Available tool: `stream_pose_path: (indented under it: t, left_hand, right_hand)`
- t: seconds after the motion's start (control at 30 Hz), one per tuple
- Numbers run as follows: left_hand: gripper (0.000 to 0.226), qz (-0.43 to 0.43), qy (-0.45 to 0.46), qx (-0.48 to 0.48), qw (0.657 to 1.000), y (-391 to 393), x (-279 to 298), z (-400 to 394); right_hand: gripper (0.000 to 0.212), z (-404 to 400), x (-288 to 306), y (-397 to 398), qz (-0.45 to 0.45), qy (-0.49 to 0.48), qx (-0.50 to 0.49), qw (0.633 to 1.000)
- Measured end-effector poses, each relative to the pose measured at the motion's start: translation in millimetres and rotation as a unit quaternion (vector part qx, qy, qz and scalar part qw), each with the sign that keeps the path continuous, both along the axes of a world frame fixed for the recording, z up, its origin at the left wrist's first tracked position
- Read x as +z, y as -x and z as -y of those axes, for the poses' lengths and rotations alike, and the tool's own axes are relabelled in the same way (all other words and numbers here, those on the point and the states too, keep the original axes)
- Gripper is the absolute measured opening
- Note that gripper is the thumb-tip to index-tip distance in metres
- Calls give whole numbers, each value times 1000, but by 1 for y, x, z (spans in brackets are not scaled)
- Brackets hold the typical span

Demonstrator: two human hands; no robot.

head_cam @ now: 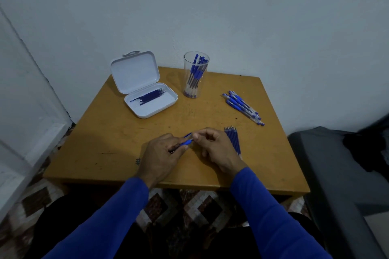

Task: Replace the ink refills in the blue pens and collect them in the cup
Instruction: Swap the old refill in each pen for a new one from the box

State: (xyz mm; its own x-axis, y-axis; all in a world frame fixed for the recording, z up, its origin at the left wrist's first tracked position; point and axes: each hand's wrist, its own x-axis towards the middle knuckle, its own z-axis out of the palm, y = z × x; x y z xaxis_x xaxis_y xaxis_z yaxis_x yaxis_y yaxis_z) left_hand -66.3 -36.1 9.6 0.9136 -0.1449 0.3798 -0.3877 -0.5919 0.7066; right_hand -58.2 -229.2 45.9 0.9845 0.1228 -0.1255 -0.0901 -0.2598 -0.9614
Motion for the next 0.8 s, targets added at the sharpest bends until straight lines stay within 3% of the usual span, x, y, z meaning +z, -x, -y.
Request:
stream_pose_path:
  t: [0.13, 0.23, 0.37, 0.8]
  left_hand:
    - [26, -6, -7, 3, 1000, 0, -2, 0]
    - [26, -5, -10, 3, 1000, 0, -1, 0]
    - [26, -2, -12, 0, 1000, 1, 1, 0]
    - [24, 22, -17, 0, 1000, 0, -3, -1]
  right_hand:
    - [11, 4, -5, 0, 5, 0, 11, 1000]
    - [24, 0, -6, 0, 11, 29, -8, 999]
    - [13, 1, -2, 0, 11, -18, 5, 1000]
    - [11, -3, -1, -2, -13, 21, -1, 1000]
